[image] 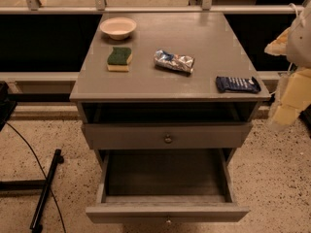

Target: Close middle drawer

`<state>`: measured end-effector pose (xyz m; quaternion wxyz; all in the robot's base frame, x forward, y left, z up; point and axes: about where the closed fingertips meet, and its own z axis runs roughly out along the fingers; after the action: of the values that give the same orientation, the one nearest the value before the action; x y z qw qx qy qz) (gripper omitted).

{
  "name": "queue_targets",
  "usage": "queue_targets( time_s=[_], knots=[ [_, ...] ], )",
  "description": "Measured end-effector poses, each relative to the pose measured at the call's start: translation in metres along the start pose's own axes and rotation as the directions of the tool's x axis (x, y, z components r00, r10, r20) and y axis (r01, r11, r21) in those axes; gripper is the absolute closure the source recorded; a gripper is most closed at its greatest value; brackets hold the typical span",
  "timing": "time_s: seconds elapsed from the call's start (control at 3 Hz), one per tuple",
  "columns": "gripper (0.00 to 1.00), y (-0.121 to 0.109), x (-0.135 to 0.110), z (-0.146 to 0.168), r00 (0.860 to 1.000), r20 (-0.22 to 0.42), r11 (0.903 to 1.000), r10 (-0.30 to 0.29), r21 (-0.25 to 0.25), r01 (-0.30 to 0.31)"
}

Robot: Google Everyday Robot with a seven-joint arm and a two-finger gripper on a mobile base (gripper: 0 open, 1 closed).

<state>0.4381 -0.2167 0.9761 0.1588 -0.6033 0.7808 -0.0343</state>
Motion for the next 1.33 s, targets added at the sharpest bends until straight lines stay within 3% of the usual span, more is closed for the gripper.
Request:
queue_targets(
  time_s=[0.33, 0.67, 1.0, 1.33],
  knots=[
    [0.0, 0.0, 0.0, 0.0, 1.0, 0.0, 1.0, 0.0, 0.0, 0.0],
    [0.0, -0.004, -0.005, 0.025, 1.0, 0.022, 0.9994, 0.007, -0.033, -0.006],
    [0.0, 0.016, -0.024, 0.051, 0.994, 0.106, 0.9977, -0.028, -0.059, 0.034],
    [0.0, 0.064, -0.038, 0.097, 0.969, 0.243, 0.9936, -0.049, -0.087, 0.072]
  ],
)
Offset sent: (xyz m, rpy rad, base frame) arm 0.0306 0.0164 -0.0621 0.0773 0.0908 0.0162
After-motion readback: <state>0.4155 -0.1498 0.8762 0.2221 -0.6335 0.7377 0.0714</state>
